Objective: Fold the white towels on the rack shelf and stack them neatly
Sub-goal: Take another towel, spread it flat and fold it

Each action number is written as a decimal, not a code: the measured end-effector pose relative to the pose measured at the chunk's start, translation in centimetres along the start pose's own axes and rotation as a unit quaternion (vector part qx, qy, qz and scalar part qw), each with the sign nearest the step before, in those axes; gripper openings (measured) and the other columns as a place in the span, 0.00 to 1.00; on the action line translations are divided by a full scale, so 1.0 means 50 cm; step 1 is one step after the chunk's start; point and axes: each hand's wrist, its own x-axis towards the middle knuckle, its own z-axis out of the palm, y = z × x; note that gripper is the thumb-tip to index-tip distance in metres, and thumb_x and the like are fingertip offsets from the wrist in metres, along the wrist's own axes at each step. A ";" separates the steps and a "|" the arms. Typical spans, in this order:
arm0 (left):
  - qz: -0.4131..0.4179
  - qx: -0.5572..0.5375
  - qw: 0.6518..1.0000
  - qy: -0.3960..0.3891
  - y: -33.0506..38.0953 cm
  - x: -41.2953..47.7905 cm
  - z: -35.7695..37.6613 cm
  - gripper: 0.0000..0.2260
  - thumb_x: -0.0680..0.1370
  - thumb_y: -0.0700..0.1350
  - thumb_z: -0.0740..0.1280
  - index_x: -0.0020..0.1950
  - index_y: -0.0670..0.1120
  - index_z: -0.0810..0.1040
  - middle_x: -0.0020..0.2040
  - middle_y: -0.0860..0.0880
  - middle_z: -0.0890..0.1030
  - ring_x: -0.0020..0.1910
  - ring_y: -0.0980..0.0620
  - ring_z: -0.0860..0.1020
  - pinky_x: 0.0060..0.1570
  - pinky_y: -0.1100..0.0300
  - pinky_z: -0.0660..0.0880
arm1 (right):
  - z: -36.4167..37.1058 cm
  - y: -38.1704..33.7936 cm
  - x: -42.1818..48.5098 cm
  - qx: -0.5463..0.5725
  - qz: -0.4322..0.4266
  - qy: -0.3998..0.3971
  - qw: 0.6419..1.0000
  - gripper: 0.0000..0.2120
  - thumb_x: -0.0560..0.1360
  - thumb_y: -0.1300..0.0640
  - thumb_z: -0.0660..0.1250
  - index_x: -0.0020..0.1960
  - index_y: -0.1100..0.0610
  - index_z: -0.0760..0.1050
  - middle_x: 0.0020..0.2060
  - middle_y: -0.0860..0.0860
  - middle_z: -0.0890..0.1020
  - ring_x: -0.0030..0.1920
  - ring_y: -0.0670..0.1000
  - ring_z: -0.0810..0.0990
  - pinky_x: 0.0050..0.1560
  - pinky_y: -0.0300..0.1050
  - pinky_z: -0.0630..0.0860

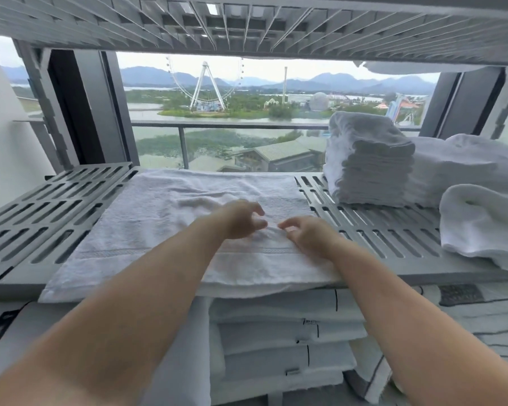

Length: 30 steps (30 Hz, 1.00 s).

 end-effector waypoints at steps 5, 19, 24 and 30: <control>0.029 0.016 0.998 -0.048 0.056 -0.017 0.032 0.29 0.80 0.62 0.63 0.78 0.49 0.67 0.77 0.45 0.68 0.75 0.44 0.67 0.72 0.50 0.64 | -0.016 0.029 -0.010 0.196 0.038 0.103 0.974 0.20 0.73 0.69 0.60 0.42 0.49 0.85 0.42 0.44 0.87 0.38 0.34 0.81 0.48 0.35 0.79; 0.184 -0.051 0.981 0.017 0.204 -0.168 0.052 0.14 0.84 0.51 0.60 0.63 0.48 0.82 0.61 0.47 0.83 0.60 0.44 0.78 0.60 0.52 0.73 | -0.030 0.050 -0.140 0.211 0.140 0.287 0.924 0.14 0.78 0.51 0.60 0.41 0.55 0.80 0.34 0.51 0.83 0.41 0.55 0.82 0.45 0.50 0.76; 0.099 -0.115 0.974 0.168 0.188 -0.178 0.070 0.13 0.83 0.45 0.59 0.51 0.41 0.82 0.48 0.42 0.84 0.48 0.40 0.80 0.46 0.52 0.74 | -0.022 0.038 -0.222 0.169 0.171 0.305 0.922 0.18 0.80 0.52 0.59 0.38 0.57 0.80 0.34 0.51 0.82 0.41 0.55 0.80 0.37 0.43 0.70; 0.034 -0.209 0.961 0.180 0.174 -0.176 0.065 0.12 0.83 0.45 0.60 0.48 0.42 0.80 0.47 0.41 0.84 0.49 0.39 0.79 0.43 0.54 0.69 | 0.023 0.007 -0.310 0.110 0.137 0.210 0.962 0.12 0.77 0.40 0.64 0.45 0.47 0.79 0.34 0.41 0.80 0.39 0.40 0.76 0.34 0.38 0.67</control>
